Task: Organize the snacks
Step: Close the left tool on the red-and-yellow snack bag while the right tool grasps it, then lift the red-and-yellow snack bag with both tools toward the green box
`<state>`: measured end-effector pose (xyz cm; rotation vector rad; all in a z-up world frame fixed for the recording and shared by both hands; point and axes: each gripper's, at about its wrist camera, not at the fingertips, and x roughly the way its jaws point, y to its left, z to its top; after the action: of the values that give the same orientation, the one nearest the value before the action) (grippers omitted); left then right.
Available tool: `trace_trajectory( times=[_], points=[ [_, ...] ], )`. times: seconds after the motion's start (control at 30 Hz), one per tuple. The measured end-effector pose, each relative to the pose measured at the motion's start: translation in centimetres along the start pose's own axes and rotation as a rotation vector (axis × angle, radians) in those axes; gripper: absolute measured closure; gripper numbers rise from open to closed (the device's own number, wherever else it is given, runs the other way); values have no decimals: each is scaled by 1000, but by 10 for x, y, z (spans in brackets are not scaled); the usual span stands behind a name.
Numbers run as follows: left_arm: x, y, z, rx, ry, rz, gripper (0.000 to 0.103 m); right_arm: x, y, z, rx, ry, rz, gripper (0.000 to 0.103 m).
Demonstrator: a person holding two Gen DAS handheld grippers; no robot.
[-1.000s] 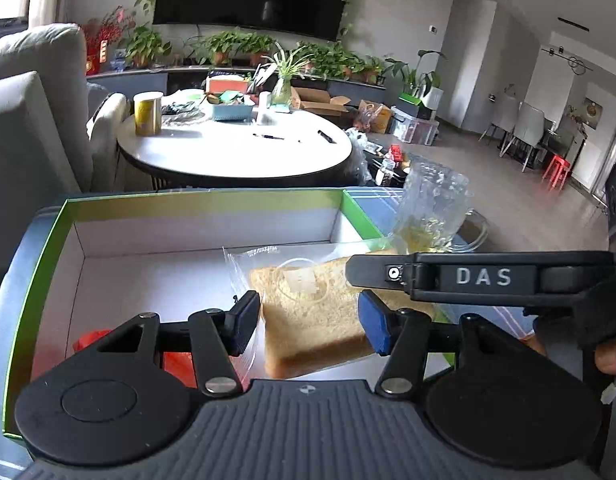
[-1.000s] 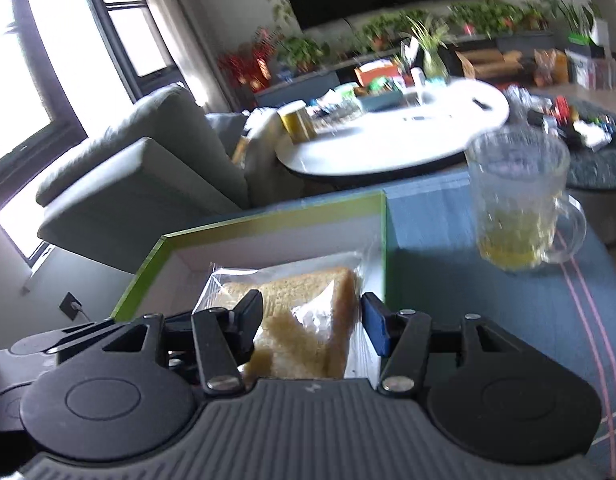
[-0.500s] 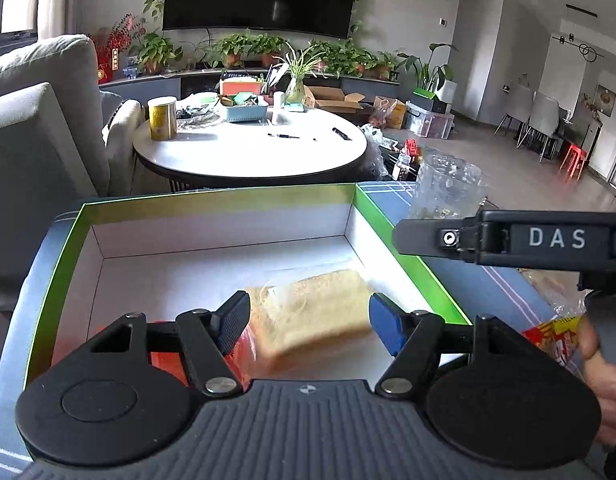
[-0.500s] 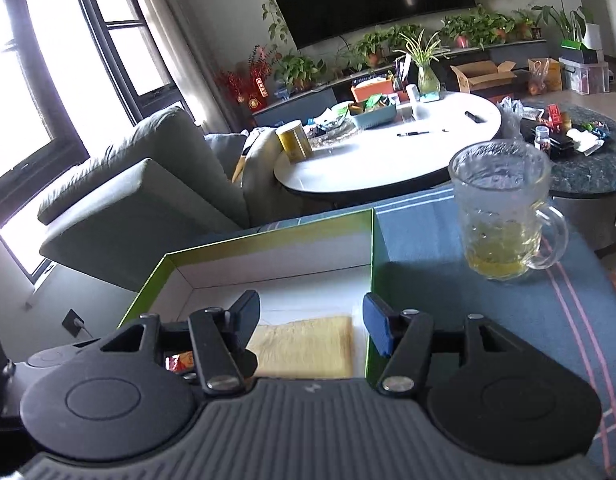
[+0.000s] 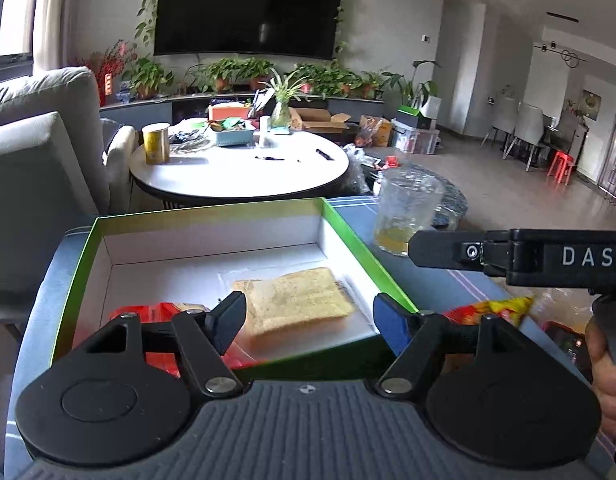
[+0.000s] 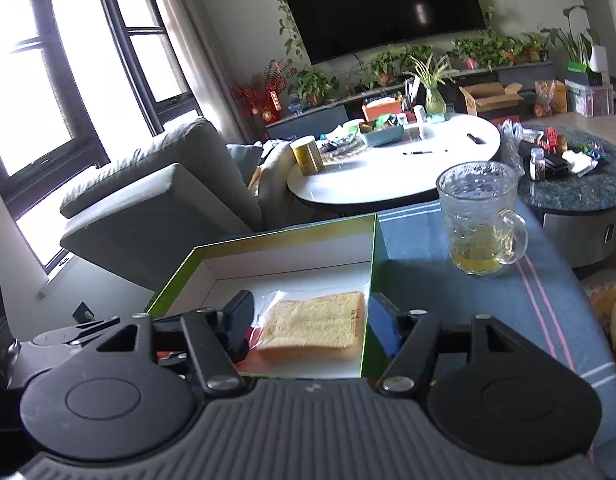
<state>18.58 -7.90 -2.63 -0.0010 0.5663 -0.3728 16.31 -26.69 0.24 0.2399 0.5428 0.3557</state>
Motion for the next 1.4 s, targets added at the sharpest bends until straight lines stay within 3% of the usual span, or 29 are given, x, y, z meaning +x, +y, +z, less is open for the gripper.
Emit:
trace_trajectory(
  times=[0.43,0.73,1.07,1.4],
  points=[
    [-4,-51,-22,136,52,-94,35,-44,-38,-23,-12,-75,-79,31],
    [13,-66,-34,167,94,-135,33,-57,-58,-51,-132,-76,-86,31],
    [33,-66,-38,142,131,-120,32,-14,-79,-63,-111,24,-50,31],
    [54,-65,-46,115,168,-145,32,-2,-90,-60,-44,27,-8,31]
  ],
)
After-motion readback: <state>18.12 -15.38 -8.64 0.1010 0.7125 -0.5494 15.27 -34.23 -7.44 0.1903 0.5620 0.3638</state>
